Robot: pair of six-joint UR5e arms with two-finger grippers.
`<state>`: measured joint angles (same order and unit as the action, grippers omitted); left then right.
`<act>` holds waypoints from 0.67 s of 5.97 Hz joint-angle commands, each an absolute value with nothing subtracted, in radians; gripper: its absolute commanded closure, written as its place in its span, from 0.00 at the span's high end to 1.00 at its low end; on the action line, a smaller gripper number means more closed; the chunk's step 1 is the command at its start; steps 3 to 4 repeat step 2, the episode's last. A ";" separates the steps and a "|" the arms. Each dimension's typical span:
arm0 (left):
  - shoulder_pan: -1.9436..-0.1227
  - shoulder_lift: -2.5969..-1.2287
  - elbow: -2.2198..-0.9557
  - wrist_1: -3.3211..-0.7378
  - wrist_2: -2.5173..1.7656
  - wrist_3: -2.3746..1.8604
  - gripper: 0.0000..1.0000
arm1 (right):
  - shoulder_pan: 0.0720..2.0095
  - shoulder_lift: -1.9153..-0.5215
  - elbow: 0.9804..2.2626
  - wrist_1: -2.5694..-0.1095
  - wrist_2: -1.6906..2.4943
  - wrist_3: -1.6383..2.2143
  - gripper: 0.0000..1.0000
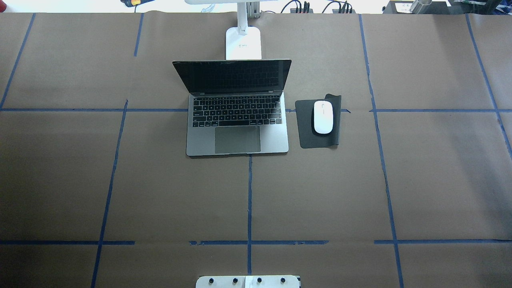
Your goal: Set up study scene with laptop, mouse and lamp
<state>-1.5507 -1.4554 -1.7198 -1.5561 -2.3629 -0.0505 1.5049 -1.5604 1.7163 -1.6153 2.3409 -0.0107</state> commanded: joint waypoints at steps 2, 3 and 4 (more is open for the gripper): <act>-1.551 -1.462 -1.718 -1.510 -2.353 0.019 1.00 | 1.505 -1.568 1.718 -1.615 2.341 -0.012 1.00; -1.551 -1.462 -1.718 -1.510 -2.353 0.019 1.00 | 1.505 -1.568 1.718 -1.615 2.341 -0.012 1.00; -1.551 -1.462 -1.718 -1.510 -2.353 0.019 1.00 | 1.505 -1.568 1.718 -1.615 2.341 -0.012 1.00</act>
